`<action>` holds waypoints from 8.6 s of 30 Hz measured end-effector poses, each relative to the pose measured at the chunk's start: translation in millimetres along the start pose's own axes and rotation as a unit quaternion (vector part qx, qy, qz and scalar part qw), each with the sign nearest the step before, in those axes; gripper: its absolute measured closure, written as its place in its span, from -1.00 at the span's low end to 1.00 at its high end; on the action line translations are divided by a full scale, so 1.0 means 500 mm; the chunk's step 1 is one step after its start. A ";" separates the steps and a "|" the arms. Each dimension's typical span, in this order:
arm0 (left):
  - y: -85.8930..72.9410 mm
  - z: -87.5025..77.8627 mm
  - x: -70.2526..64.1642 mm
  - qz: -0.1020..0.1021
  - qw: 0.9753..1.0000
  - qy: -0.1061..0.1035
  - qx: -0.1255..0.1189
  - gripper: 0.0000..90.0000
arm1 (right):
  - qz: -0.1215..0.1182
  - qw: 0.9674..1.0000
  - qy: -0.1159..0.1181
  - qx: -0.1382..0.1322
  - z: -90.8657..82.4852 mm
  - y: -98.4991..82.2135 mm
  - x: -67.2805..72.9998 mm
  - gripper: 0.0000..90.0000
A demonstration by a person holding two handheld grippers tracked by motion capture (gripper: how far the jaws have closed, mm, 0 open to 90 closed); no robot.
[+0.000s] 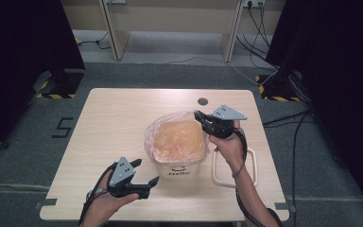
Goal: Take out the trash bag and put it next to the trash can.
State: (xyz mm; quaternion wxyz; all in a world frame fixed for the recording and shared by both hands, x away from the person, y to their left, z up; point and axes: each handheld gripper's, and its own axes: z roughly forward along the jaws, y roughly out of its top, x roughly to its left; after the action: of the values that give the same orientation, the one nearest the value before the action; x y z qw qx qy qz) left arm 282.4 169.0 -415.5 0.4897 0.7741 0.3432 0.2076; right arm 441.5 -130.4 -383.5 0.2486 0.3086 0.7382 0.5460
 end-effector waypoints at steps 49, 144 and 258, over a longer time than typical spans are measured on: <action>0.066 0.125 -0.027 0.071 0.995 -0.063 0.011 -0.37 | 0.008 1.000 0.013 0.001 0.002 -0.009 -0.007 0.89; 0.141 -0.084 0.111 -0.013 0.994 -0.058 -0.092 0.92 | 0.078 0.996 0.034 -0.037 -0.106 0.067 0.012 -0.27; -0.062 -0.030 0.070 -0.024 1.000 -0.006 -0.012 -0.37 | 0.107 0.994 -0.014 0.033 -0.131 -0.028 -0.036 -0.26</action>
State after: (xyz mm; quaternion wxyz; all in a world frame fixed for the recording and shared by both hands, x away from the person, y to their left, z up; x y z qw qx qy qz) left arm 286.2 212.9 -437.2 0.5060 0.7607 0.3561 0.1959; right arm 405.2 -189.2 -378.1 0.1885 0.4016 0.7149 0.5405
